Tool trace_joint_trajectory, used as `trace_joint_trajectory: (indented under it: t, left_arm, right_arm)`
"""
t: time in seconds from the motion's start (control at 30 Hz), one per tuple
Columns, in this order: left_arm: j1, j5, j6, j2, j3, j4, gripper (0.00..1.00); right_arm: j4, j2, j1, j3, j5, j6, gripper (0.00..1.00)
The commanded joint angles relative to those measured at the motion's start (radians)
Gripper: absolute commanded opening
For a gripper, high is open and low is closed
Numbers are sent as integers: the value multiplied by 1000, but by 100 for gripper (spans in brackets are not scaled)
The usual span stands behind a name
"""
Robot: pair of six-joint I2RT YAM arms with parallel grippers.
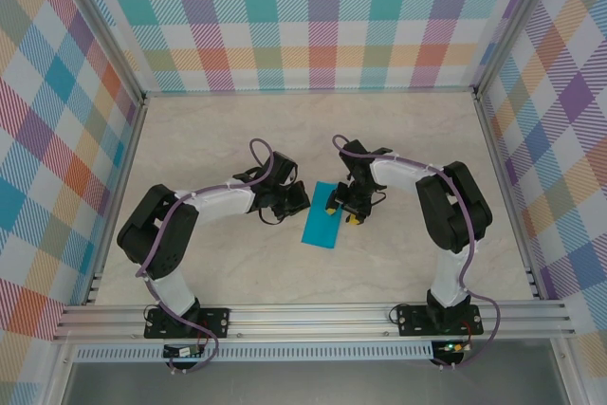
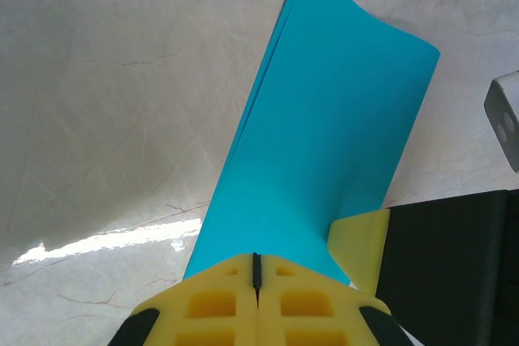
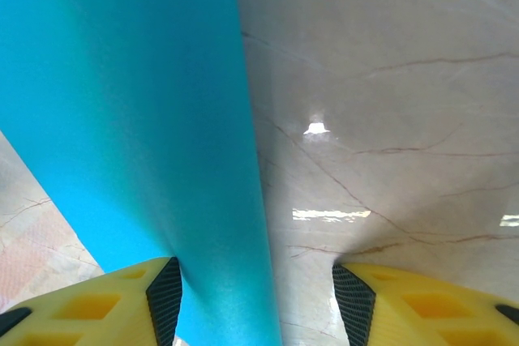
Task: Fold a paper plane with a square sheet of paper (pick it up from the middle)
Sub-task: Fold the square sheet of paper in half at the center of the table.
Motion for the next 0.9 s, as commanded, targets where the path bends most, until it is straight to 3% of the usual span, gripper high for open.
trace_joint_trajectory:
  t: [0.0, 0.87]
  left_arm:
    - [-15, 4, -5, -13, 17, -7, 0]
    - [-14, 34, -11, 18, 38, 6, 0]
  right_arm:
    - [-23, 86, 1, -36, 103, -21, 58]
    - [-42, 122, 9, -25, 136, -7, 61]
